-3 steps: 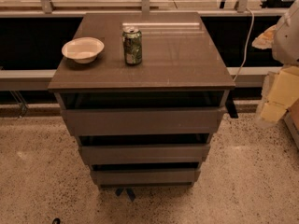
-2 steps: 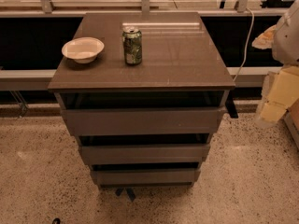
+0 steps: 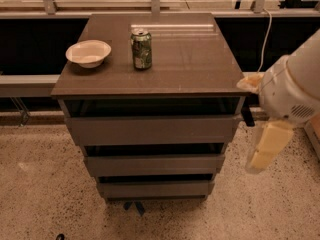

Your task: Open bottom drawer

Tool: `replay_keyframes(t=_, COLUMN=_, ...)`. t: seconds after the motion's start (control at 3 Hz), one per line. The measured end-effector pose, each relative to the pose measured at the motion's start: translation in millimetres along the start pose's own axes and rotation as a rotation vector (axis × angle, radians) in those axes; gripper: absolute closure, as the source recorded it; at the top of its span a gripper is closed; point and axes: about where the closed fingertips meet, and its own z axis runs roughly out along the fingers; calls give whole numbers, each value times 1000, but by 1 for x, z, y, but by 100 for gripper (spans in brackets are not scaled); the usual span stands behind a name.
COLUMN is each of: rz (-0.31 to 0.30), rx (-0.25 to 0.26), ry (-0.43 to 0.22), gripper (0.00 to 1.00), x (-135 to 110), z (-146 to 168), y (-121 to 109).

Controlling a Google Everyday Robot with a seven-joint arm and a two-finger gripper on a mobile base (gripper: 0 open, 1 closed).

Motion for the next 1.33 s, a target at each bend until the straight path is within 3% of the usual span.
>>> replay_keyframes(t=0.33, rz=-35, rx=-40, ry=-170, gripper=0, x=-9, z=61, y=43)
replay_keyframes(t=0.67, rz=-39, rx=-25, ry=-224, gripper=0, x=-11, z=77, y=58)
replay_keyframes(t=1.0, rz=-84, rx=-97, ry=-230, gripper=0, x=-20, z=94, y=53)
replay_keyframes(t=1.33, rz=-79, rx=-203, ry=-274, gripper=0, x=-22, z=153, y=60)
